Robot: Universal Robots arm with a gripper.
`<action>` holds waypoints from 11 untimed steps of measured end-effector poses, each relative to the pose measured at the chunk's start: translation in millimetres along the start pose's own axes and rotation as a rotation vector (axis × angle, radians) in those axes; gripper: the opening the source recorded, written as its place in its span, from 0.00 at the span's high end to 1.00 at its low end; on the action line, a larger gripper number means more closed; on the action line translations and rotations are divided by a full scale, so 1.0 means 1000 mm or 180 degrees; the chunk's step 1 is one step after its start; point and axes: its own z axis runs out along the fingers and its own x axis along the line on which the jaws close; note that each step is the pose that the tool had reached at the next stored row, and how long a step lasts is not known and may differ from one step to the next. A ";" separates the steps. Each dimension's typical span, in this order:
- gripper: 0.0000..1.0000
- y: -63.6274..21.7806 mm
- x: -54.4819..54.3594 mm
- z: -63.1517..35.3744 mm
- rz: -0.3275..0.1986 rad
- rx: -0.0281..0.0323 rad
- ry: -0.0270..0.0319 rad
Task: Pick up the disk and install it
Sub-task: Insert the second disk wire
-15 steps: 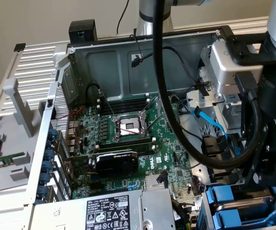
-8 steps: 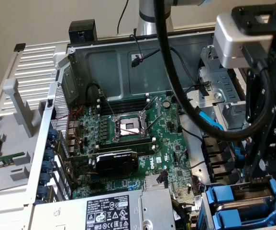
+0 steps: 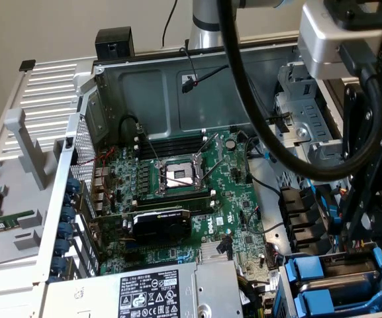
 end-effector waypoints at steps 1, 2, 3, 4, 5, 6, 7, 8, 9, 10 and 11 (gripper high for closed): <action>0.75 0.0000 0.000 0.0000 0.0000 0.0000 0.0000; 0.75 0.0000 0.000 0.0000 0.0000 0.0000 -0.0001; 0.75 0.0000 0.000 0.0000 0.0000 0.0000 -0.0001; 0.75 0.0000 0.000 0.0000 0.0000 0.0000 -0.0002; 0.75 0.0000 0.000 0.0000 0.0000 0.0000 -0.0002; 0.75 0.0000 0.000 0.0000 0.0000 0.0000 -0.0003; 0.75 0.0000 0.000 0.0000 0.0000 0.0000 -0.0003; 0.75 0.0000 0.000 0.0000 0.0000 0.0000 -0.0003; 0.75 0.0000 0.000 0.0000 0.0000 0.0000 -0.0003; 0.75 0.0000 0.000 0.0000 0.0000 0.0000 -0.0003; 0.75 0.0000 0.000 -0.0002 0.0000 0.0000 -0.0002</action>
